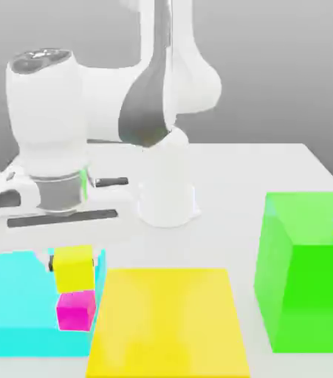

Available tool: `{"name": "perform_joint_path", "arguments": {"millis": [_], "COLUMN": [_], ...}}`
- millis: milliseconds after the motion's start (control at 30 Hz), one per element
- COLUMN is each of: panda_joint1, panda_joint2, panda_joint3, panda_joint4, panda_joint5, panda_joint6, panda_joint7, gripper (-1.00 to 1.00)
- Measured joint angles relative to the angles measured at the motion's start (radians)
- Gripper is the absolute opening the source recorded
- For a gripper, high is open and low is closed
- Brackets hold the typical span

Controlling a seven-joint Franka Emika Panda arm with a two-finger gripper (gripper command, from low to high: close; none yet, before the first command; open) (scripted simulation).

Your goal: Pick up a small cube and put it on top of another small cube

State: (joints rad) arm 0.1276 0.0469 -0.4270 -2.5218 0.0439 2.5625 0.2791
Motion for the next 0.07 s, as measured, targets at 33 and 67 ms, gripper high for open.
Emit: {"name": "perform_joint_path", "arguments": {"millis": [33, 67], "panda_joint1": [0.000, 0.000], "panda_joint2": [0.000, 0.000], "panda_joint3": [0.000, 0.000], "panda_joint4": [0.000, 0.000], "panda_joint5": [0.000, 0.000], "panda_joint6": [0.000, 0.000], "panda_joint7": [0.000, 0.000], "gripper": [1.00, 1.00]}}
